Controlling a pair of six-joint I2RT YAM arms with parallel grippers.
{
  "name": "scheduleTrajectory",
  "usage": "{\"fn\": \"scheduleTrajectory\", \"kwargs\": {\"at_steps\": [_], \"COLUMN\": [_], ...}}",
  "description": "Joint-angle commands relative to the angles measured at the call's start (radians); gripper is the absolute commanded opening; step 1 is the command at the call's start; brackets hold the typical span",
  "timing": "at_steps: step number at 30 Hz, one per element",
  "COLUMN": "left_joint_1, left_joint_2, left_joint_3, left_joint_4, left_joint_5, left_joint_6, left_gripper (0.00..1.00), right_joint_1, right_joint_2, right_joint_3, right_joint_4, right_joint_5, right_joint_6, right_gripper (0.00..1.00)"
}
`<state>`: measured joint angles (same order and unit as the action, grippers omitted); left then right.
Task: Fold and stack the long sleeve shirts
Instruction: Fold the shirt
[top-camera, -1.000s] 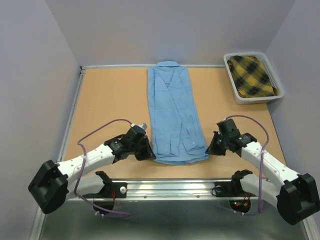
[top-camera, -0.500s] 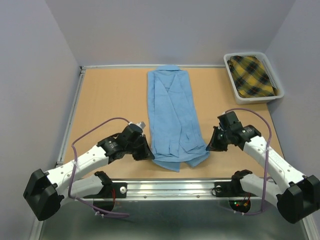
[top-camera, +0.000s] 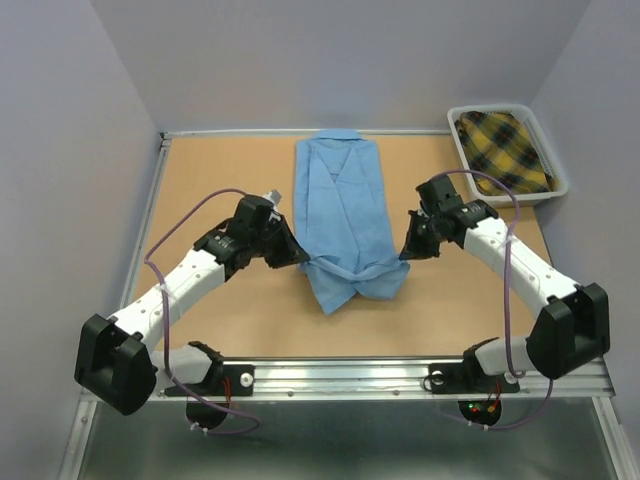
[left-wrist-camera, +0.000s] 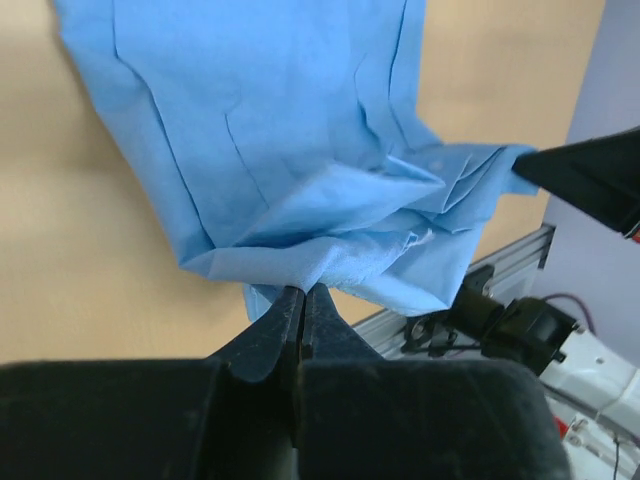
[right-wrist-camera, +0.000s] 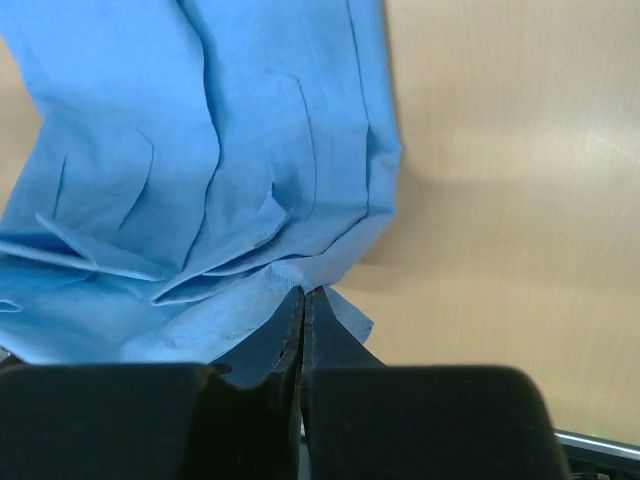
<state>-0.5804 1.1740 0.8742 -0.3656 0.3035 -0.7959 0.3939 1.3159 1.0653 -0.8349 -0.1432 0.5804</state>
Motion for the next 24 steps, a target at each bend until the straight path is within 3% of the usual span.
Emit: {"fn": "scheduleTrajectory", "kwargs": {"at_steps": [1,13,24], "left_joint_1": [0.085,0.252,0.301], "left_joint_2": [0.044,0.338,0.575], "left_joint_3": [0.06,0.281,0.491], "left_joint_4": [0.057,0.113,0.102], "left_joint_5": [0.039,0.092,0.086], "left_joint_6": [0.049,0.138,0.21], "left_gripper": [0.0,0.0,0.0], "right_joint_1": [0.0,-0.079,-0.132], "right_joint_2": [0.095,0.411,0.634], "right_joint_3": [0.149,0.472,0.663], "right_joint_4": [0.052,0.077,0.115], "right_joint_5": [0.031,0.019,-0.029], "right_joint_6": [-0.048,-0.106,-0.131], "right_gripper": [0.01,0.0,0.01]}}
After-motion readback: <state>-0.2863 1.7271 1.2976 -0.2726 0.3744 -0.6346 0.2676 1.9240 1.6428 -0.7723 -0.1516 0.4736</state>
